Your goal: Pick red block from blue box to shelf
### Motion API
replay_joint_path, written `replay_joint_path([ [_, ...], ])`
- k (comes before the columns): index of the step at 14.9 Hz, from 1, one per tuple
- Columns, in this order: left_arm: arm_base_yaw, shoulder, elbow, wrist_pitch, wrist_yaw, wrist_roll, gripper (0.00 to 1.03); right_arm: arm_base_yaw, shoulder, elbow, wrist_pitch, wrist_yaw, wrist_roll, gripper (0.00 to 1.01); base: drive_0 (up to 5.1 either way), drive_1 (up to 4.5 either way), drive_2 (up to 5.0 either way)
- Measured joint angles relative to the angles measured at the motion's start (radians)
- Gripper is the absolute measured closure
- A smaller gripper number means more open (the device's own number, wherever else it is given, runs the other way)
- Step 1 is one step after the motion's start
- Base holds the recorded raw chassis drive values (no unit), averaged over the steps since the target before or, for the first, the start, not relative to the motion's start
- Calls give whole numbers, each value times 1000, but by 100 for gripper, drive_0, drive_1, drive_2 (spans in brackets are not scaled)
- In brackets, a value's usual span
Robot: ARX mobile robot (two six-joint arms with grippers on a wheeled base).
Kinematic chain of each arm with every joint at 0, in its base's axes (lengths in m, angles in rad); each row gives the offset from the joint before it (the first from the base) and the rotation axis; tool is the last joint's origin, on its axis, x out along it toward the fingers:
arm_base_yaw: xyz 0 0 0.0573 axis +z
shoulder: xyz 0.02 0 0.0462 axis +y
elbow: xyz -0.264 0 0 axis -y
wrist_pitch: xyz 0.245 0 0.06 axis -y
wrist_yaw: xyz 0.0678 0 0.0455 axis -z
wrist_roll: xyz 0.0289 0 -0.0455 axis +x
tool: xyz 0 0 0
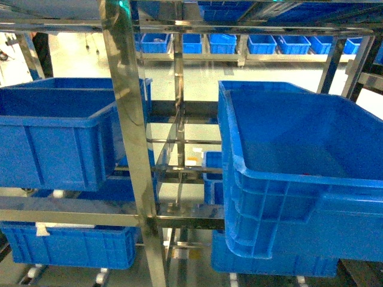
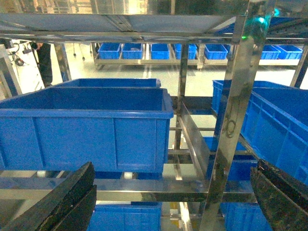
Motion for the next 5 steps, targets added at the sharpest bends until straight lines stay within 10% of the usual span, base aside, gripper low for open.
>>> replay_joint_path([
  [5,0,0,0,0,0,0,5,0,0,0,0,0,0,3,0,0,0],
])
